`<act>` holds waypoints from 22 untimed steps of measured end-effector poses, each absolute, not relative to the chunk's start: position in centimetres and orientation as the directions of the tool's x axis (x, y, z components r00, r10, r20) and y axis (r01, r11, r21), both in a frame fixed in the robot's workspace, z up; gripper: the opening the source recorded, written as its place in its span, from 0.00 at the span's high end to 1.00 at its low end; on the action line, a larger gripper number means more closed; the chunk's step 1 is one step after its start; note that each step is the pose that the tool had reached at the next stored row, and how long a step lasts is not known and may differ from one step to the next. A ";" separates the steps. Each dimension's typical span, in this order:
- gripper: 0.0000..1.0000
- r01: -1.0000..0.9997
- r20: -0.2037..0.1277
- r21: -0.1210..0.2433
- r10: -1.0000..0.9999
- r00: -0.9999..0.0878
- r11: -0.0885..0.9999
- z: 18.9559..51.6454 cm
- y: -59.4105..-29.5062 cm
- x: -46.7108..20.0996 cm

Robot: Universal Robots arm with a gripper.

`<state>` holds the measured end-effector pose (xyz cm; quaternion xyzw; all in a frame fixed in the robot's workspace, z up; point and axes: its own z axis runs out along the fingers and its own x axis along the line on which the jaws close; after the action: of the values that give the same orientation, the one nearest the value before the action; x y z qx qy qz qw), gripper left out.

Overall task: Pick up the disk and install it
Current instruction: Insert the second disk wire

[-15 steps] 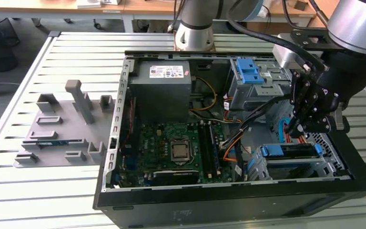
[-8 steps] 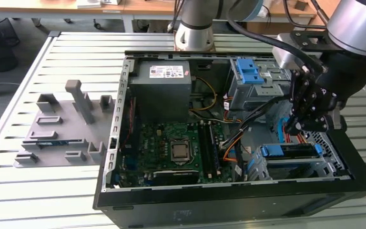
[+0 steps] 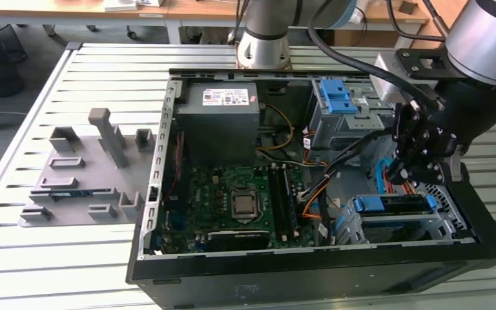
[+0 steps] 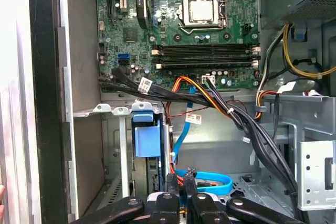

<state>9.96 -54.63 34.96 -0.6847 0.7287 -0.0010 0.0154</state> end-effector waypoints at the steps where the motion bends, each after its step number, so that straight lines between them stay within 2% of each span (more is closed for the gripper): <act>1: 0.84 -0.998 -0.021 -0.023 -0.998 -0.062 0.062 34.9 -54.7 10.0; 22: 0.84 -0.998 -0.022 -0.038 -0.998 -0.054 0.055 33.9 -55.8 9.8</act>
<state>9.76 -55.84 33.87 -0.6873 0.7261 -0.0061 0.0210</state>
